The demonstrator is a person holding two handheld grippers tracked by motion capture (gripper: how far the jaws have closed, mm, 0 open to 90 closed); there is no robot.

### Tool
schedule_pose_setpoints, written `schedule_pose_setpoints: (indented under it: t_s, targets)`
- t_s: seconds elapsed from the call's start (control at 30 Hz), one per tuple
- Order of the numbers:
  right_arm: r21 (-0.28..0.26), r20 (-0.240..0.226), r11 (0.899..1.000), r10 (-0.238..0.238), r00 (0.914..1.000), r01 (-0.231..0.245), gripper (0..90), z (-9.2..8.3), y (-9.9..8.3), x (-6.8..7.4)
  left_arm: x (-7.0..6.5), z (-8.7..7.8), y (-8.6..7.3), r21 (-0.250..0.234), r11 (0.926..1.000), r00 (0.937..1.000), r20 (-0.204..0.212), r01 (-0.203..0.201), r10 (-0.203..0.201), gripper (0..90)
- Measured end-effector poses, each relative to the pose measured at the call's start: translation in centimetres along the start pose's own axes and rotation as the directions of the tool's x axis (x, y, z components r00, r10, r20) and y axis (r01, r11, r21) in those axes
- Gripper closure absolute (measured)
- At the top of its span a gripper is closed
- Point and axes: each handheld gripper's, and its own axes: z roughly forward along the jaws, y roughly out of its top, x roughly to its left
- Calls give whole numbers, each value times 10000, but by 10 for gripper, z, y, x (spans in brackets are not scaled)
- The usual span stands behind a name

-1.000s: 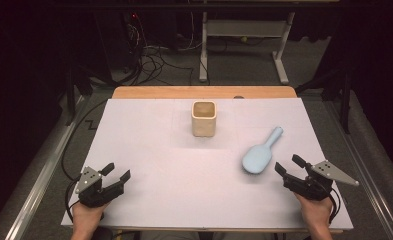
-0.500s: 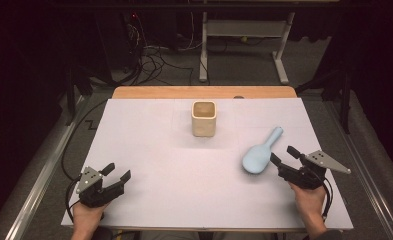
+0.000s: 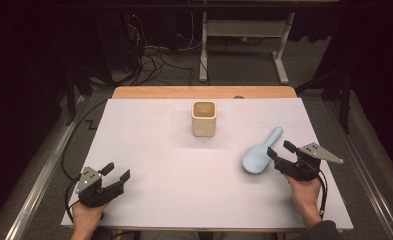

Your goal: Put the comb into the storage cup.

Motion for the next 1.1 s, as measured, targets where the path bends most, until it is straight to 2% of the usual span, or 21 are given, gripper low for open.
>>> schedule_pose_setpoints:
  t_s: [0.23, 0.33, 0.4, 0.43, 0.57, 0.7, 0.73, 0.77, 0.8, 0.93, 0.97, 1.0, 1.03, 1.1]
  targets:
    - [252, -13, 9997, -7, 10000, 7, 332, 8, 11, -1, 0, 0, 0, -27, 10000, 10000, -4, 13, -13, 332]
    - [696, -70, 9976, -56, 10000, 60, 348, 14, 19, -2, 0, 0, 0, -46, 10000, 10000, -28, 36, -36, 332]
    - [781, -51, 9969, -87, 9999, 91, 355, 15, 20, -2, 1, 0, 0, -56, 10000, 10000, -37, 53, -53, 332]
    - [1127, 14, 9935, -193, 9998, 190, 372, 18, 26, -4, 1, 0, 0, -56, 10000, 10000, -36, 57, -57, 332]
    - [1431, 63, 9895, -221, 9997, 209, 403, 21, 33, -6, 1, 0, 1, -37, 10000, 10000, -23, 46, -46, 332]
    - [2247, 145, 9735, -460, 9988, 416, 461, 29, 45, -10, 1, 0, 1, -47, 10000, 10000, -10, 52, -52, 332]
    - [2635, 129, 9630, -629, 9979, 573, 502, 34, 49, -11, 1, 0, 1, -48, 10000, 10000, -8, 60, -60, 332]
    - [2635, 129, 9630, -629, 9979, 573, 502, 34, 49, -11, 1, 0, 1, -52, 10000, 10000, -5, 63, -63, 332]
    - [2794, 111, 9584, -637, 9979, 581, 520, 35, 51, -11, 1, 0, 1, -51, 10000, 10000, 5, 58, -58, 332]
    - [3495, -56, 9336, -822, 9966, 790, 629, 46, 61, -13, 1, 1, 1, -20, 10000, 10000, 30, -2, 2, 332]
    - [3813, -91, 9211, -813, 9967, 786, 671, 52, 65, -15, 1, 1, 1, -25, 10000, 10000, 34, -4, 4, 332]
    - [3987, -85, 9132, -877, 9961, 838, 691, 55, 67, -15, 1, 1, 1, -34, 10000, 10000, 36, 2, -2, 332]
    - [3987, -85, 9132, -877, 9961, 838, 691, 55, 67, -15, 1, 1, 1, -46, 10000, 10000, 26, 3, -3, 332]
    - [4342, -49, 8963, -974, 9952, 898, 740, 61, 71, -17, 2, 1, 1, -62, 10000, 10000, 28, 6, -6, 332]
